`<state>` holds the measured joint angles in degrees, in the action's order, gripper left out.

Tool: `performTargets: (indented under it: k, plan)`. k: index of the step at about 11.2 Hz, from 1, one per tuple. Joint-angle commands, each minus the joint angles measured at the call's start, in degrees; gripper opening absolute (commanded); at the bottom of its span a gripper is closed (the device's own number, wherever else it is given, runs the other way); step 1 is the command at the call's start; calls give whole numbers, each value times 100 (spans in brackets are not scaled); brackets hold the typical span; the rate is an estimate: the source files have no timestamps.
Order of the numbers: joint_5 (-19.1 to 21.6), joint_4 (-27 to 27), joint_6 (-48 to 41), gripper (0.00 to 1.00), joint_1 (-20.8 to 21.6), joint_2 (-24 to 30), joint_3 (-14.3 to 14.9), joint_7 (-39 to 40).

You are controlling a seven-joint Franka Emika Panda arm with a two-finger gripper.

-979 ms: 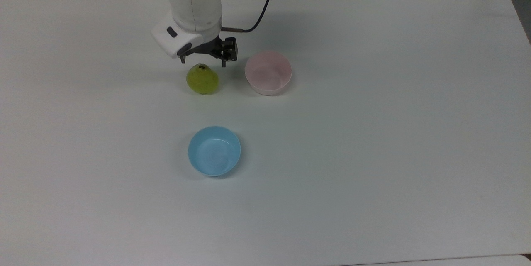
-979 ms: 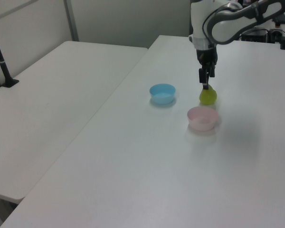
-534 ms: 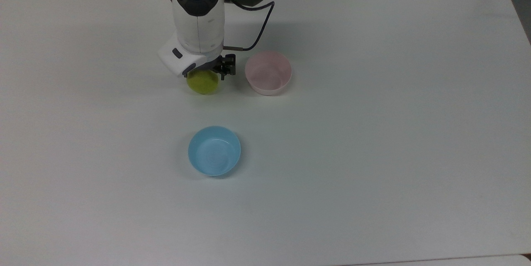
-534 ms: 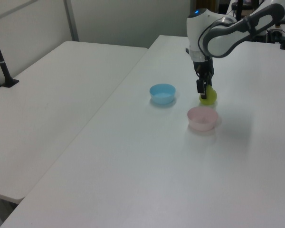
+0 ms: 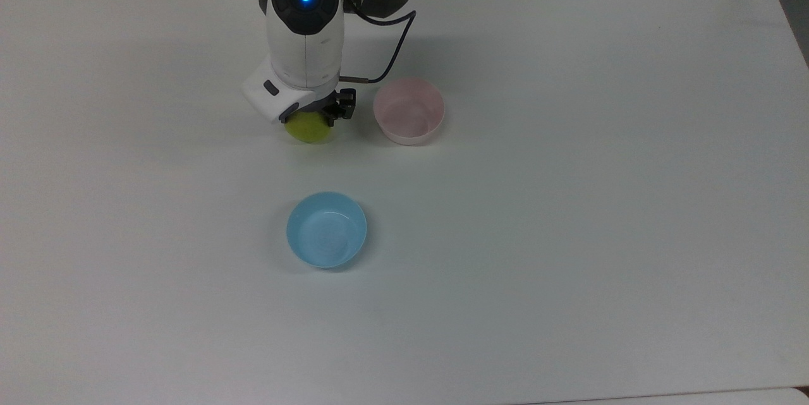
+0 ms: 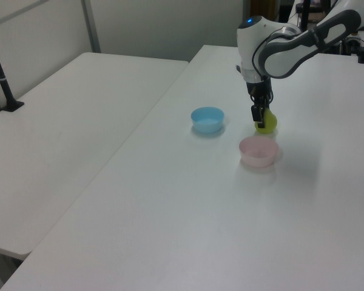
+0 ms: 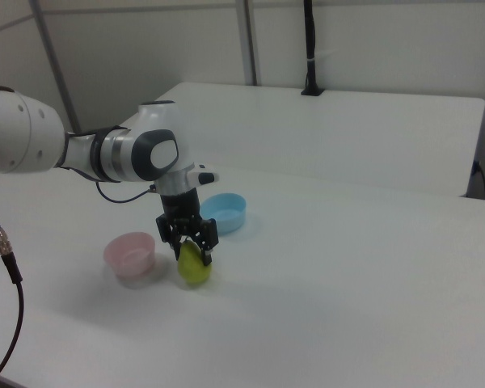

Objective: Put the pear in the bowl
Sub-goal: 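Carry the pear over the pink bowl and lower it inside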

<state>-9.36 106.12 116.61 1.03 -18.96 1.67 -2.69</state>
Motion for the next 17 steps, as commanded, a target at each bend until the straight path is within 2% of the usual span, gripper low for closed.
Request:
performTargets:
  k: [1,4,7,9,13,16,17]
  plan:
    - [-92,182,-269,42,20,603,9,-12]
    - [-22,138,-315,42,160,867,-78,-335]
    - [-22,111,-306,42,827,841,-97,-1161]
    - [-22,155,-271,43,1126,771,-97,-1470]
    - [-22,173,-218,44,1470,447,-97,-1751]
    - [-13,173,18,47,1506,384,-105,-1779]
    - [-13,173,19,58,1497,367,-105,-1779]
